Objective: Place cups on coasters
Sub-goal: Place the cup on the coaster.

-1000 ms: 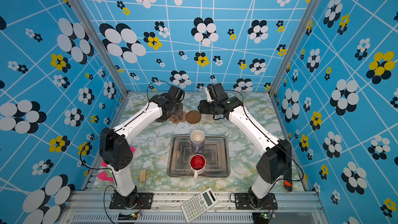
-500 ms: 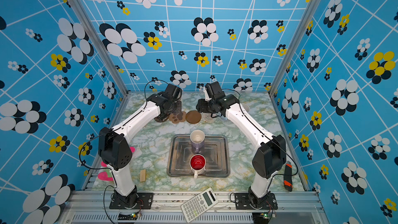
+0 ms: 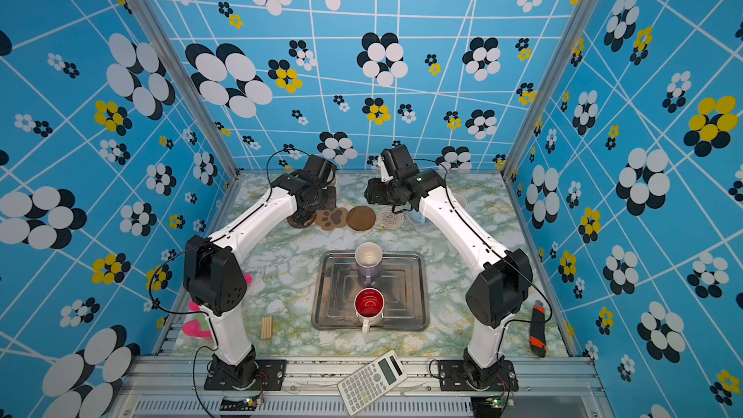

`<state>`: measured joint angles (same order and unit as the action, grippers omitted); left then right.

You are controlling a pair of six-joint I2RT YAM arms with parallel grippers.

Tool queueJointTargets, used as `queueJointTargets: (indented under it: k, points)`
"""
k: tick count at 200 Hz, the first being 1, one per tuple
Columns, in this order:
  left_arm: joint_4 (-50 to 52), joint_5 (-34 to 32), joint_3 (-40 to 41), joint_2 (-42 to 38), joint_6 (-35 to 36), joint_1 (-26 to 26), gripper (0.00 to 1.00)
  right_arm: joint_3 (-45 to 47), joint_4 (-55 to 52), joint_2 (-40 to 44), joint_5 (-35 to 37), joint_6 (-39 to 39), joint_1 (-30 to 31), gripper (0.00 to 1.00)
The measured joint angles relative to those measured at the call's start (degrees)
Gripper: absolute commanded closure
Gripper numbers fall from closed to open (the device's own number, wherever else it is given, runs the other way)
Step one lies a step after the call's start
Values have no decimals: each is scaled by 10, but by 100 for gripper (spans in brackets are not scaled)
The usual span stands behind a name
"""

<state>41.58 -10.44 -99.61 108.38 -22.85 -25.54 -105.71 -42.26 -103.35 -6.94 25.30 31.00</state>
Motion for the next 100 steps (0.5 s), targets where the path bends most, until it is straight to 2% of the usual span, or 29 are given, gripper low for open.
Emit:
queueJointTargets:
  k: [100]
  points:
    - [-12,16,-13,57,0,3,100,39,0,19,15,0,0,46]
